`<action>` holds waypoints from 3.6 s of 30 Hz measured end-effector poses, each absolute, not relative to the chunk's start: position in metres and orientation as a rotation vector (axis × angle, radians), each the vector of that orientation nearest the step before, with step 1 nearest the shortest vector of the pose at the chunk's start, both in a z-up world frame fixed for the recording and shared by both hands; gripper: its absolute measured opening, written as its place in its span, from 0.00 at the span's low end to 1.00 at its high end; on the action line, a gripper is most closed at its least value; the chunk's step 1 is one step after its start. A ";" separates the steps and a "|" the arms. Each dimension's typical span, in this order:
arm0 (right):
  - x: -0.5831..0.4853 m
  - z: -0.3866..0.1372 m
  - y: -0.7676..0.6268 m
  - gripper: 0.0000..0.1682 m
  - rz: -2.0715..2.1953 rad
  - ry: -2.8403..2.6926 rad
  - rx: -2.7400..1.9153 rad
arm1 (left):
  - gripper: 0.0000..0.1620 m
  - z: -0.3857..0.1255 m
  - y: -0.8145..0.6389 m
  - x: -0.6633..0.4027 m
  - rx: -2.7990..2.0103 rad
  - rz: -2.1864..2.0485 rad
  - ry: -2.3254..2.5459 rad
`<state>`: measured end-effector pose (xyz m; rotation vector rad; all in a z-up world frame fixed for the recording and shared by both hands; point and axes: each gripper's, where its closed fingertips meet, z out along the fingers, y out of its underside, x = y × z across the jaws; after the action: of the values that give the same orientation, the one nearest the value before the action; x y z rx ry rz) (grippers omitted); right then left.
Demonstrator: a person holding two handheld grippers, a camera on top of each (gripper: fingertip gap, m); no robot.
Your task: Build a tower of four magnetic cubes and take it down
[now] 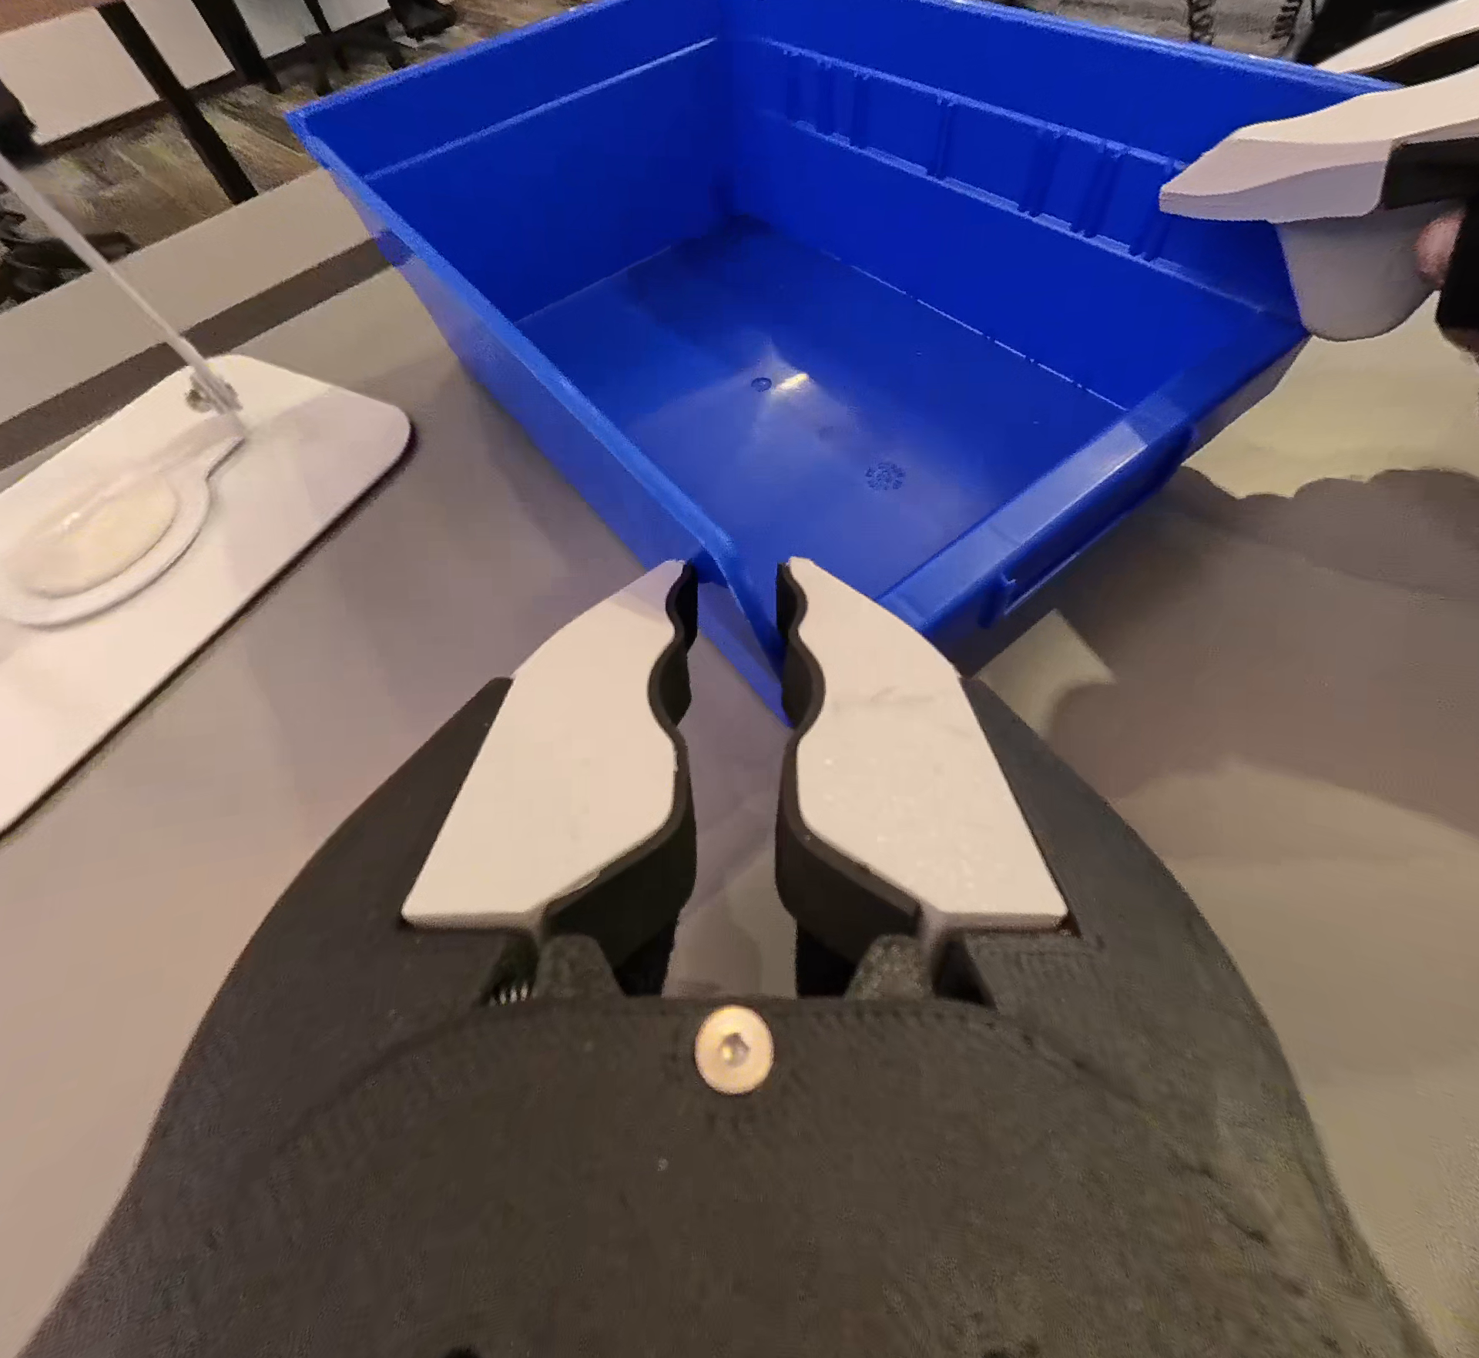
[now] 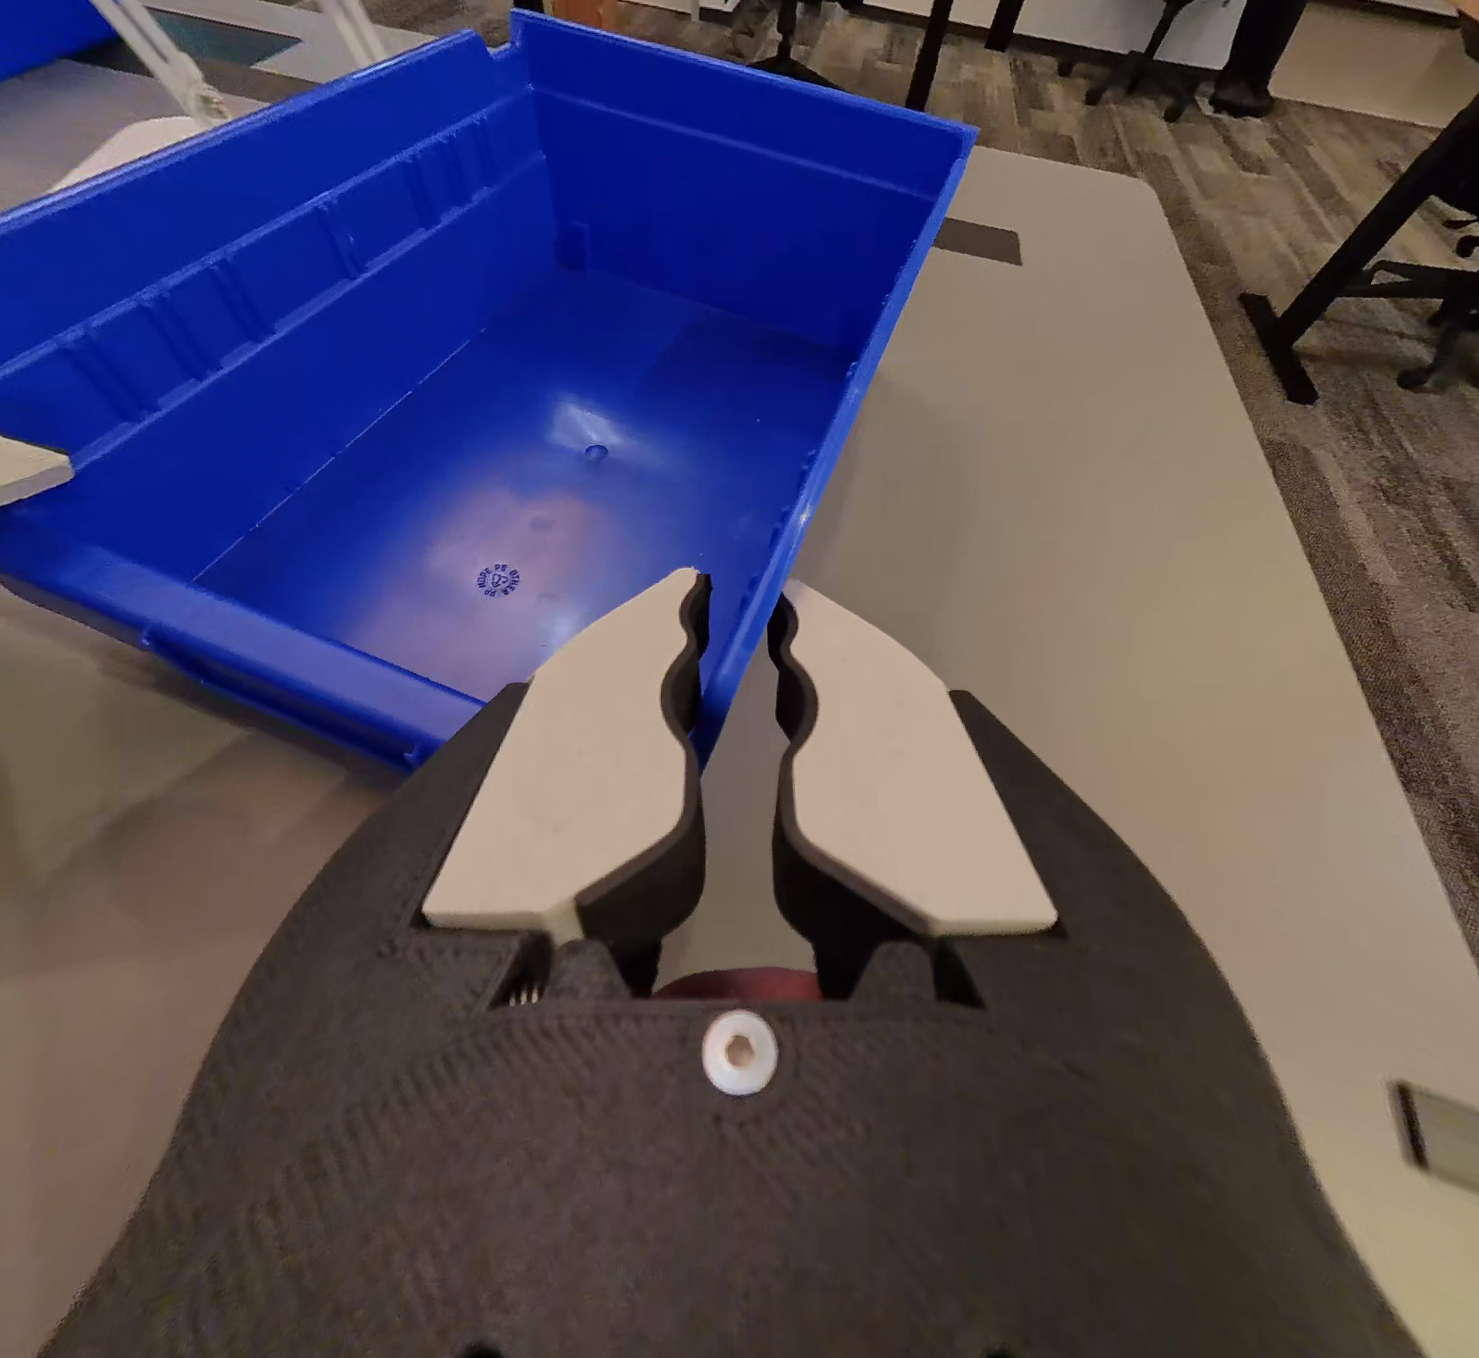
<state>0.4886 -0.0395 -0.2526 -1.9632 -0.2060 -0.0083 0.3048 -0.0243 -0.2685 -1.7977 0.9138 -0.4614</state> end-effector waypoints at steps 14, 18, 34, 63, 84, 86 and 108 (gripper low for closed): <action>0.539 -0.253 0.068 0.05 -0.021 -0.196 -1.977 | 0.11 -0.268 0.067 0.353 -1.835 -0.457 0.767; 0.548 -0.253 0.094 0.05 -0.021 -0.200 -1.979 | 0.11 -0.268 0.089 0.363 -1.849 -0.454 0.727; 0.568 -0.252 0.159 0.04 0.042 -0.189 -1.960 | 0.13 -0.268 0.133 0.385 -1.899 -0.584 0.584; 0.384 -0.180 0.062 0.00 -0.062 -0.582 -1.429 | 0.00 -0.244 0.062 0.232 -1.590 -0.238 0.805; 0.139 -0.246 0.113 0.00 0.197 -0.825 -1.547 | 0.00 -0.256 0.130 0.124 -1.629 -0.080 0.804; 0.136 -0.247 0.112 0.00 0.197 -0.845 -1.536 | 0.00 -0.257 0.129 0.127 -1.623 -0.084 0.825; 0.143 -0.252 0.105 0.00 0.202 -0.886 -1.553 | 0.00 -0.256 0.123 0.133 -1.620 -0.143 0.840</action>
<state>0.1432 0.1047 -0.2522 -1.5526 -0.8859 0.2022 0.1326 0.1231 -0.2558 -1.6195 0.8401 -0.1432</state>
